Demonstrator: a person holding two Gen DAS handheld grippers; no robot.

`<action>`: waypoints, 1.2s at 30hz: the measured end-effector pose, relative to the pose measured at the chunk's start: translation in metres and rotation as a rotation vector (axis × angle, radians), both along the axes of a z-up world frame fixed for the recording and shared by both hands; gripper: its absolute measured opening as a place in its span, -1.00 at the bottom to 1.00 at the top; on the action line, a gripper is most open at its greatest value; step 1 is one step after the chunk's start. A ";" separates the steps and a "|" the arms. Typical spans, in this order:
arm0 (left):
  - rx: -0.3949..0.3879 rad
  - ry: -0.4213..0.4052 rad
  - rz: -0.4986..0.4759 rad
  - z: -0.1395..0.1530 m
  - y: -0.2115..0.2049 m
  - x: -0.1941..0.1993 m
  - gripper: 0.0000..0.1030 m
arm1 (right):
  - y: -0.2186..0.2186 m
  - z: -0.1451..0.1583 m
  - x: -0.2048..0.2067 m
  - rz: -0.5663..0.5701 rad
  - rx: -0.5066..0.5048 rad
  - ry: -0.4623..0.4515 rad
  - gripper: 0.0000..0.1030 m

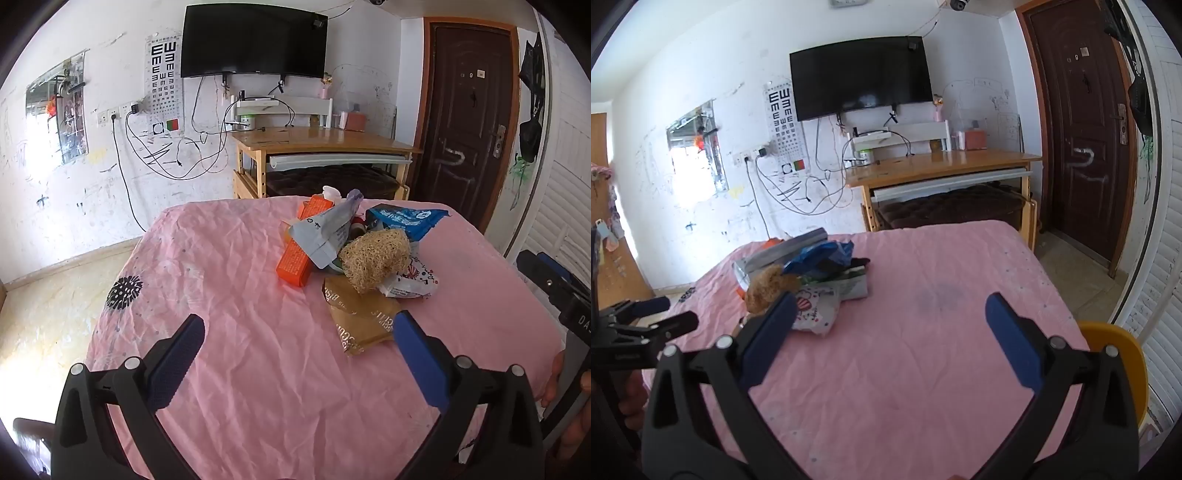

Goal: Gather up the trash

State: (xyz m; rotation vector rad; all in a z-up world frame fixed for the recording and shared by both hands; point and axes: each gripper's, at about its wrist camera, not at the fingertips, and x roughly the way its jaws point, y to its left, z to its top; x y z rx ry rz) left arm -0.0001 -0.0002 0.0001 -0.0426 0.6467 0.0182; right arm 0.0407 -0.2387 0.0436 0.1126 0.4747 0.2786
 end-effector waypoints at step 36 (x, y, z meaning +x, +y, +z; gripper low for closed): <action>-0.002 0.007 0.009 -0.004 0.005 0.001 0.88 | 0.003 0.002 -0.002 0.005 -0.008 0.001 0.91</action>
